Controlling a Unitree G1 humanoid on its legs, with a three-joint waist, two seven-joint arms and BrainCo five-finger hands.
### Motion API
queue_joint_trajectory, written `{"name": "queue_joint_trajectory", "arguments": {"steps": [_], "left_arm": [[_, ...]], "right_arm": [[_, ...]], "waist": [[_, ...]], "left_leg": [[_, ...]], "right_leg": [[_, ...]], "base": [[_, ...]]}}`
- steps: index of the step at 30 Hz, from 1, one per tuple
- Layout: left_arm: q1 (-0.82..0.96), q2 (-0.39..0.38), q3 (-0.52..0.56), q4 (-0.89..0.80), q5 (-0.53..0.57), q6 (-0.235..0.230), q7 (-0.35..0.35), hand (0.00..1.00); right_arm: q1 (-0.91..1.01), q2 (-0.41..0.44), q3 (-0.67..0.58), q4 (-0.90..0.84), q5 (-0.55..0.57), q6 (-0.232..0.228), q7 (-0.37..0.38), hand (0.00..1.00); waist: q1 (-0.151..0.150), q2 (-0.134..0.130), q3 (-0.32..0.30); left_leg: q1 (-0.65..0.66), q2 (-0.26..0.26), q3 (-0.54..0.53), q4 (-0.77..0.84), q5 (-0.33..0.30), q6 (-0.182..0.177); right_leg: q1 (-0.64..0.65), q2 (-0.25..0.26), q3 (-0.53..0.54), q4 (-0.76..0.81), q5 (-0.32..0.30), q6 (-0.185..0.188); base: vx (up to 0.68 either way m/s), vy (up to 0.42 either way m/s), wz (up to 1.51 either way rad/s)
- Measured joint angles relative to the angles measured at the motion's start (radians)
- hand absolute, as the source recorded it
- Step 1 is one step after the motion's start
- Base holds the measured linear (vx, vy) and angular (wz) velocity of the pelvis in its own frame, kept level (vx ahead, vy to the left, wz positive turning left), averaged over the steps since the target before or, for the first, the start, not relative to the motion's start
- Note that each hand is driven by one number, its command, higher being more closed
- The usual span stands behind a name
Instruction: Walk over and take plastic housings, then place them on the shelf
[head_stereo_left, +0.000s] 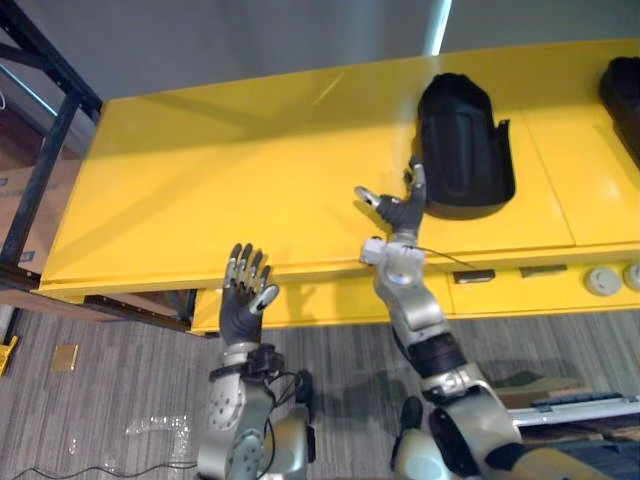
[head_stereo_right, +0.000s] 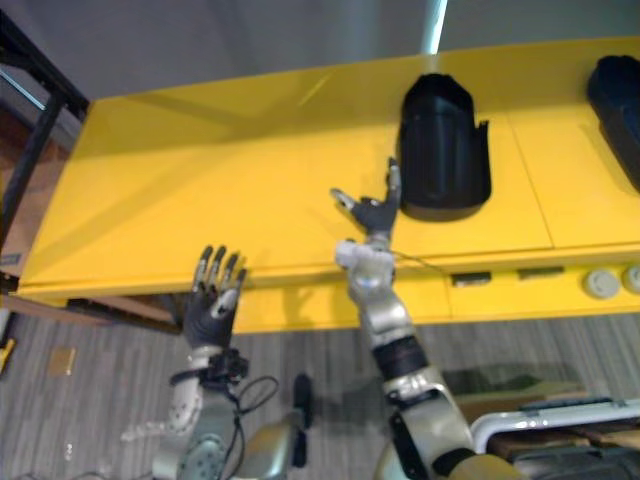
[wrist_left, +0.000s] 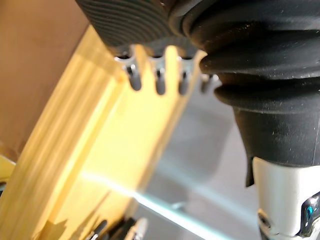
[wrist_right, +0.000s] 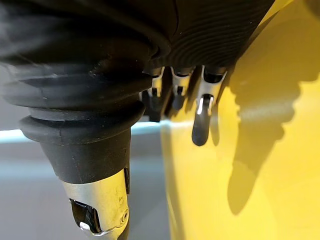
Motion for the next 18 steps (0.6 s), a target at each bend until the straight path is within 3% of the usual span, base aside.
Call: {"name": "queue_joint_trajectory", "arguments": {"steps": [2,8,13,14,18], "left_arm": [[0.000,0.000,-0.002,0.000,0.000,0.000,0.000,0.00],[0.001,0.001,-0.007,0.007,0.000,0.000,-0.003,0.00],[0.026,0.003,-0.005,0.007,0.001,0.004,-0.003,0.00],[0.036,0.003,-0.002,0.007,0.001,0.006,-0.003,0.00],[0.064,0.010,0.006,0.006,0.001,0.022,-0.003,0.00]], "right_arm": [[-0.001,-0.002,-0.006,0.004,0.000,-0.003,0.009,0.00],[0.063,-0.023,0.012,-0.066,0.023,-0.076,0.154,0.00],[0.249,-0.084,0.062,-0.467,0.025,-0.117,0.264,0.00],[0.274,-0.112,0.054,-0.539,0.032,-0.126,0.288,1.00],[0.394,-0.185,-0.042,-0.757,0.050,-0.152,0.361,1.00]], "waist": [[-0.002,0.002,-0.002],[-0.009,0.003,-0.002],[-0.023,0.001,-0.018],[-0.036,-0.002,-0.041],[-0.044,-0.021,-0.096]], "left_leg": [[0.000,0.000,0.000,0.000,0.000,0.001],[0.001,0.003,0.006,0.000,0.000,0.001],[0.003,0.009,0.031,0.004,0.000,0.000],[0.003,0.011,0.034,0.003,-0.001,-0.002],[0.029,0.021,0.073,0.000,-0.019,-0.002]], "right_leg": [[0.000,0.000,0.000,-0.001,0.000,0.000],[0.002,0.003,0.004,-0.010,0.008,-0.003],[0.003,0.011,0.025,-0.039,0.032,0.004],[0.004,0.011,0.026,-0.042,0.033,0.004],[0.020,0.024,0.058,-0.069,0.036,-0.002]], "base": [[0.00,0.000,0.00],[0.01,-0.006,-0.03],[0.03,-0.015,-0.13],[0.01,-0.015,-0.08],[0.00,-0.012,-0.22]]}}
